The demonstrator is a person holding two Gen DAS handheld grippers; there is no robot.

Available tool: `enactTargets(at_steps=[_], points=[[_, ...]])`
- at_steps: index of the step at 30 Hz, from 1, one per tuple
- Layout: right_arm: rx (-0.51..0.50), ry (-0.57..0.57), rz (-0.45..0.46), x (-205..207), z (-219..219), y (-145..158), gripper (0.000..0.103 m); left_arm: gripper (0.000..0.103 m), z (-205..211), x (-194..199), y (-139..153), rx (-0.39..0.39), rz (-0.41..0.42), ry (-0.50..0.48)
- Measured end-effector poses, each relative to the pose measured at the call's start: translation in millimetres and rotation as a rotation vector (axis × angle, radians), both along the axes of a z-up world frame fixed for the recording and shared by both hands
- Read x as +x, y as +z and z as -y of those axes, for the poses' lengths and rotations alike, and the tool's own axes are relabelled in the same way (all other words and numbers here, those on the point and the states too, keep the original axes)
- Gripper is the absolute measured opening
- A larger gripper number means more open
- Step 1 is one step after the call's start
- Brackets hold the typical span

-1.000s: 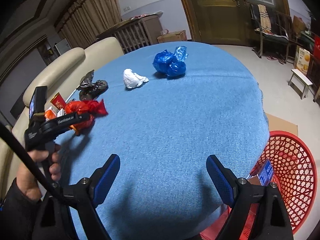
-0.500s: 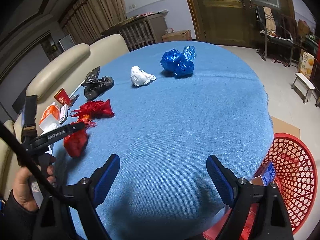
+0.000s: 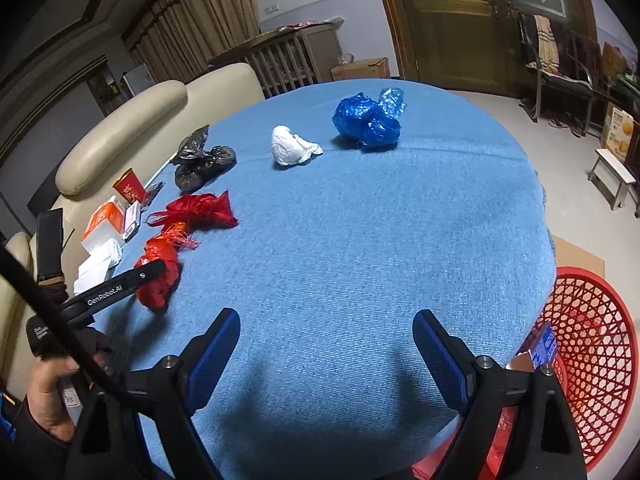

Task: Collect trash
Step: 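Grasp the red plastic bag with the left tool while the right tool grasps the red mesh bag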

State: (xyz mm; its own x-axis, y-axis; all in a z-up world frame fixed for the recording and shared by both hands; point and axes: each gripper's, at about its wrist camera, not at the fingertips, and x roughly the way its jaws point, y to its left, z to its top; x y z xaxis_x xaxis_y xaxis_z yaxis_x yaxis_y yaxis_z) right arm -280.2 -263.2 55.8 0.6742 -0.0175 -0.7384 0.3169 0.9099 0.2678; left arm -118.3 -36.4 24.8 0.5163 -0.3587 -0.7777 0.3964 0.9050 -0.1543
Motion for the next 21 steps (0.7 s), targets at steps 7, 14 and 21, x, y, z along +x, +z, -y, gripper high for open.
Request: enactTargets(at_steps=[7,14,21], points=[[-0.003,0.011,-0.009,5.2,-2.7,-0.1,0.090,0.045,-8.9,-18.6,0.3,-0.038,-0.019,-0.044],[0.001,0.057,-0.009,18.1,-16.2,3.0,0.090,0.046,-24.4,-33.5,7.2,-0.055,0.010,-0.039],[-0.021,0.132,0.008,46.7,-32.7,14.8,0.090,0.045,-49.6,-28.1,4.8,-0.021,0.041,0.092]])
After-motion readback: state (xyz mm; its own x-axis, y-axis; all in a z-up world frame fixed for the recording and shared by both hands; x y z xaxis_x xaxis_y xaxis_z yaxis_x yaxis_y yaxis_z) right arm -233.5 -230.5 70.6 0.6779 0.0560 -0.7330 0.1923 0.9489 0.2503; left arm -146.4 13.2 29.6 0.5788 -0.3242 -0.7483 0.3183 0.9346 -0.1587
